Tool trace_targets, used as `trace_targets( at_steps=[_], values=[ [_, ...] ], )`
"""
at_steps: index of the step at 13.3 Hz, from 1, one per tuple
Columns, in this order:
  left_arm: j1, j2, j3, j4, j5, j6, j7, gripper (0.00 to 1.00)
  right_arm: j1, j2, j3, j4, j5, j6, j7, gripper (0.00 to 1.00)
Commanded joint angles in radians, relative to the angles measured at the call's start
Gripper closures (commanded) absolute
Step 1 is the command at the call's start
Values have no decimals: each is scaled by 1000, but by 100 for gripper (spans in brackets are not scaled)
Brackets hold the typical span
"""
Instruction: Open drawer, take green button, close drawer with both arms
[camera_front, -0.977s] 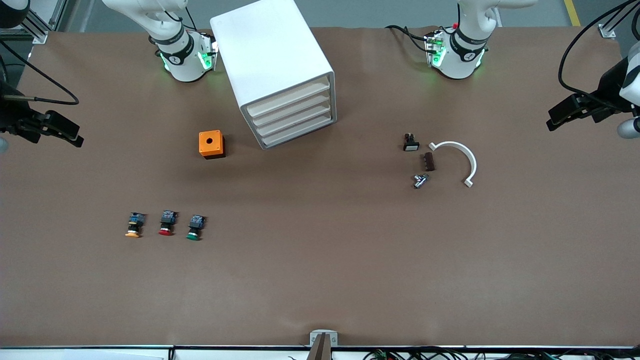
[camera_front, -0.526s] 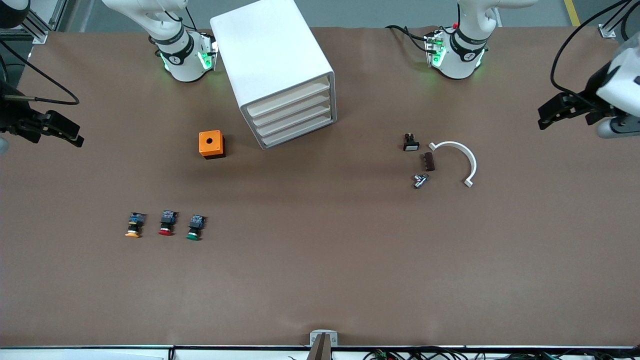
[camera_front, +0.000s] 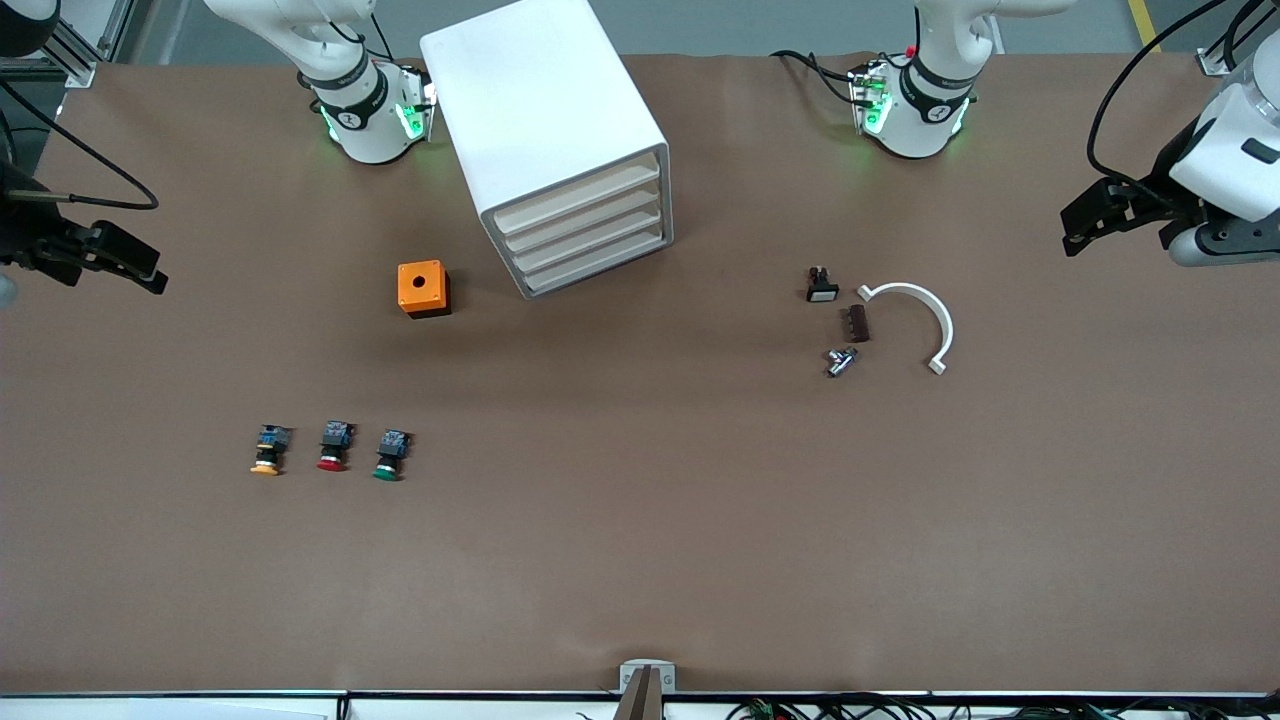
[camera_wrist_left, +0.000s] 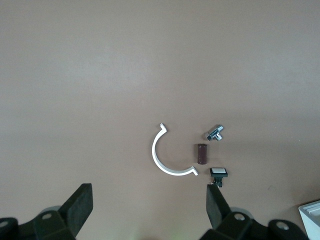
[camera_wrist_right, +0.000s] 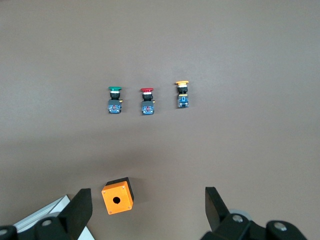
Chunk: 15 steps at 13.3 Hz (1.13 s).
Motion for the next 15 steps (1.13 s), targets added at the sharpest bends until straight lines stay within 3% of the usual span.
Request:
trace_targets(
  at_steps=[1,9,15],
  values=[
    [13,-4,-6,-5,9,16,17,0,-2,-2,4,4,-14,-10,13,0],
    [19,1,-4,3,9,16,28,0,-5,-2,4,4,-13,-18,13,0],
    [98,1,-76,11,14,3,25,0,-5,-2,4,4,-13,-18,13,0]
  ],
)
